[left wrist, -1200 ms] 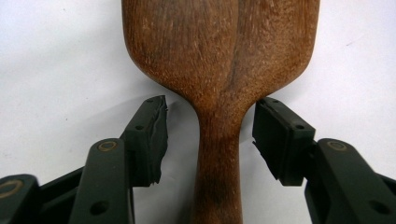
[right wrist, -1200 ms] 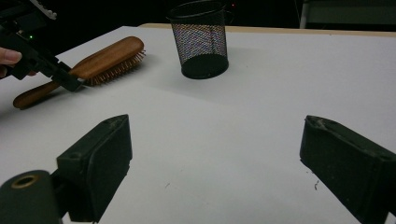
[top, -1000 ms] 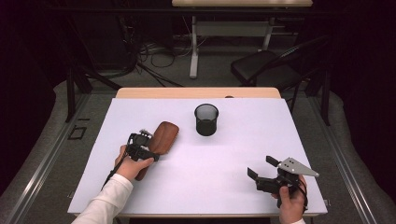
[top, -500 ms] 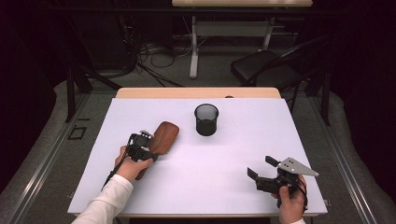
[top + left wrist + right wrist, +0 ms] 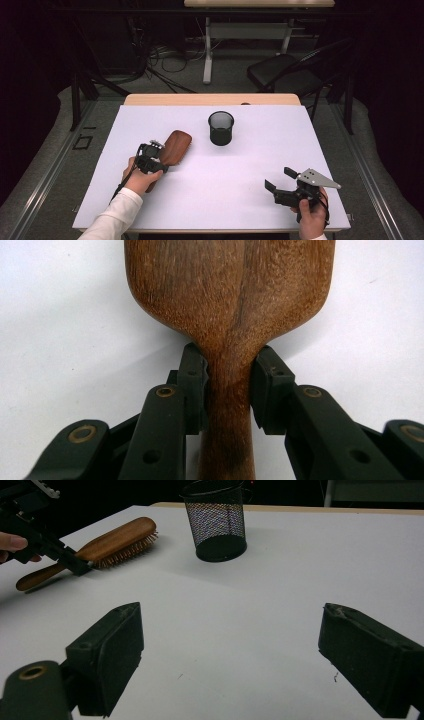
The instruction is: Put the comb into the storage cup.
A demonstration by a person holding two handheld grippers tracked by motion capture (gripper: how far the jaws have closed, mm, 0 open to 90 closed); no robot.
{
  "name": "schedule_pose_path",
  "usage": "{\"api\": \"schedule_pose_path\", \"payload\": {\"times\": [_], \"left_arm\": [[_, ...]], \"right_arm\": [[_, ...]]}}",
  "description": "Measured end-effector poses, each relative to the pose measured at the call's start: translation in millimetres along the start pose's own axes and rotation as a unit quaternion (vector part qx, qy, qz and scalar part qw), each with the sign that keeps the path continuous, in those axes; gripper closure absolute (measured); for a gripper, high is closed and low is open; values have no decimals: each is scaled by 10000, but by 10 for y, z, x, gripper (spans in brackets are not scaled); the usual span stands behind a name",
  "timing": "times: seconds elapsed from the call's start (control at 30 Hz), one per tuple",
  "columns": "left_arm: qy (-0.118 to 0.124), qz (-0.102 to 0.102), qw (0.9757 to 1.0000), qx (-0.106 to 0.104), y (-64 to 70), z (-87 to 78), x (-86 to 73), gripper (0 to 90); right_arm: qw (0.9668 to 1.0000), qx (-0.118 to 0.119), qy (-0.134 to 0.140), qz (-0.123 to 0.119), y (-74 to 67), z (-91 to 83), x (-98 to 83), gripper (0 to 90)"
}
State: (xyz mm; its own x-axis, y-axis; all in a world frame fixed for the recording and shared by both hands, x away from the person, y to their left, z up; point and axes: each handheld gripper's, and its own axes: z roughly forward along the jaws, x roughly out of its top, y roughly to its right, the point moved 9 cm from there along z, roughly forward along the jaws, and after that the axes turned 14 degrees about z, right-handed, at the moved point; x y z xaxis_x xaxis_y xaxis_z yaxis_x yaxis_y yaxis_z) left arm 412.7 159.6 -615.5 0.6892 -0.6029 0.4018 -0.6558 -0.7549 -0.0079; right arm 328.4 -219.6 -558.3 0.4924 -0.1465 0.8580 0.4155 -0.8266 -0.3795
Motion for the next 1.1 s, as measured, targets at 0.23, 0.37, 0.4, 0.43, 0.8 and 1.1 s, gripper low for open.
{"api": "schedule_pose_path", "payload": {"times": [0.23,0.37,0.4,0.43,0.8,1.1], "left_arm": [[70,-42,9999,-60,8,-3,-9,709],[122,-65,9999,-61,14,-4,-12,713],[136,-57,9999,-49,15,-4,-14,716],[160,-36,9999,-36,20,-4,-19,717],[347,-46,9994,-18,25,-3,-36,723],[507,-124,9986,-41,24,-1,-45,724]], "right_arm": [[10000,0,-18,18,0,0,-4,103],[10000,-4,-23,10,1,2,-5,104],[10000,-6,-45,11,1,0,-9,103],[10000,-7,-46,14,2,1,-10,103],[10000,13,-21,32,0,13,-11,103],[10000,15,-9,39,5,8,-7,103]]}}
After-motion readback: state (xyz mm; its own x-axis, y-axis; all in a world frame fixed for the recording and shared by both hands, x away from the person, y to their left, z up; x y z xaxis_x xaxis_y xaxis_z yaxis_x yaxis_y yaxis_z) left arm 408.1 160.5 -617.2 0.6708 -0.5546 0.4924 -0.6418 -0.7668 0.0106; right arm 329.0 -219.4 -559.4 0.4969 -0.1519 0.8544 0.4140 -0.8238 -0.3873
